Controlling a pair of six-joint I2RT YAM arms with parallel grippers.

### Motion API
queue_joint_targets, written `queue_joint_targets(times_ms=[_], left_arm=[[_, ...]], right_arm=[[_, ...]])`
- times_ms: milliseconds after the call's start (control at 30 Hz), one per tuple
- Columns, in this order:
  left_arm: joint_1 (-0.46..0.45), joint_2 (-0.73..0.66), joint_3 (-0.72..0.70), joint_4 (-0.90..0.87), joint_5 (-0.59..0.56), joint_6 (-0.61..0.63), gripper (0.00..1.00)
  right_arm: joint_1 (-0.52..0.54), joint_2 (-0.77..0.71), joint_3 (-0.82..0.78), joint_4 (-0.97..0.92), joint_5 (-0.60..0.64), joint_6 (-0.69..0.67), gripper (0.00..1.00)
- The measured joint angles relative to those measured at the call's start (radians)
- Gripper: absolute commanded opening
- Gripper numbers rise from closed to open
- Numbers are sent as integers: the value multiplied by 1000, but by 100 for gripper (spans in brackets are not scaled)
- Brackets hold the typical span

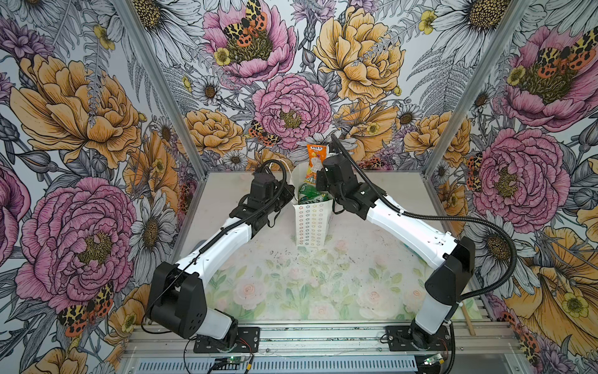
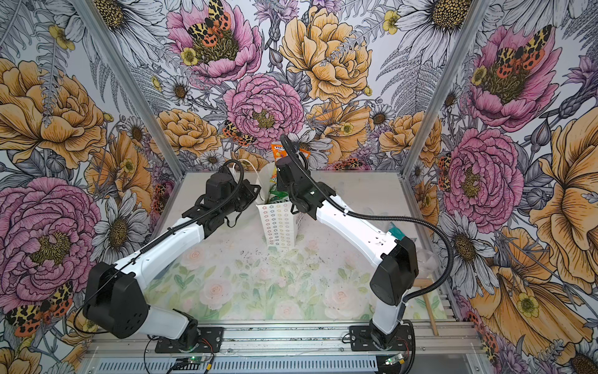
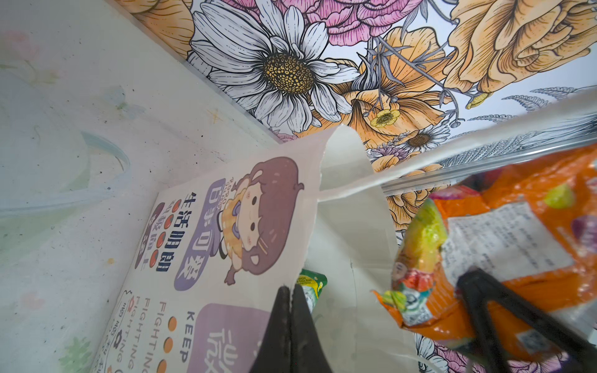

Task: Place the snacks into the paper bag
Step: Place the snack in the paper bag.

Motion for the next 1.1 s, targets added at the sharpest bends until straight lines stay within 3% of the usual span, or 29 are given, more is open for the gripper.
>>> queue_joint_targets(times_ms=[500,833,1100], left_arm=[[5,0,0,0,6,0,0],[5,0,0,0,6,-4,0],[5,0,0,0,6,-4,0]], right_arm=[[9,0,-20,-74,-6,-43,0],[11,-2,-21,-143,-84,-17,0],[14,-21,-21,-168,-152,6,15]])
